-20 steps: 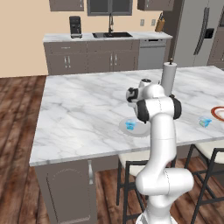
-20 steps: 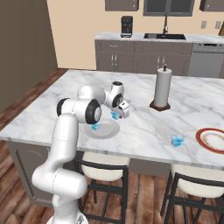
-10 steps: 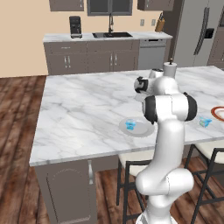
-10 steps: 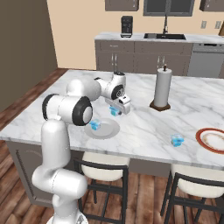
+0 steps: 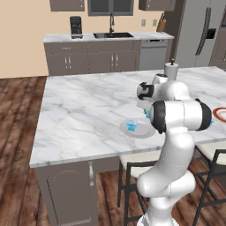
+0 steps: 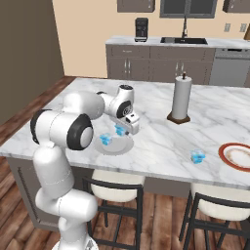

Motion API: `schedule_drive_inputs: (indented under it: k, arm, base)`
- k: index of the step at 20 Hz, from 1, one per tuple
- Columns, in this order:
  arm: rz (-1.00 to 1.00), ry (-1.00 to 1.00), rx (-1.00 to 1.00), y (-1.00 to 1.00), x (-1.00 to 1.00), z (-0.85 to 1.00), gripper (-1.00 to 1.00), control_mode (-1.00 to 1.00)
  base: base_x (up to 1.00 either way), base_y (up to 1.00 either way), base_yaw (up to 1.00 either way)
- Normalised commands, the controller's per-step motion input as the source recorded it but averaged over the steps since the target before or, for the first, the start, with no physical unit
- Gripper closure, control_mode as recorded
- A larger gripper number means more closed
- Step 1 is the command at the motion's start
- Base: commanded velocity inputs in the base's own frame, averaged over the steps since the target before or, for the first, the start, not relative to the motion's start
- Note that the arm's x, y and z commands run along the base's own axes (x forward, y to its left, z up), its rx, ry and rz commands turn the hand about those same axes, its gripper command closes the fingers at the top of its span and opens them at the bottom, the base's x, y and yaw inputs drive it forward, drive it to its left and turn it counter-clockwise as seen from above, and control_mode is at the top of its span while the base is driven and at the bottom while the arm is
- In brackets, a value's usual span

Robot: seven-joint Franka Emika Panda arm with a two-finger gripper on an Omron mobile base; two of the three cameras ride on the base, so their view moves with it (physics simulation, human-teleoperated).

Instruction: Place two yogurt containers on each plate.

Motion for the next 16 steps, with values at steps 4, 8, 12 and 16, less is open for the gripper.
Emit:
schedule_drive_inputs:
  k: [4,8,12,16]
  arm:
    - [0.01,0.00,-0.08,0.12,-0.25,-0.22,1.00,-1.00]
    - [0.01,0.00,-0.07,0.02,0.00,-0.32,1.00,-1.00]
    - [0.02,0.00,-0.01,0.00,0.00,-0.42,1.00,-1.00]
    - [0.01,0.00,0.00,0.00,0.00,-0.28,1.00,-1.00]
  base:
    - [0.00,0.00,0.00]
    - [0.00,0.00,0.00]
    - [0.00,0.00,0.00]
    - [0.00,0.00,0.00]
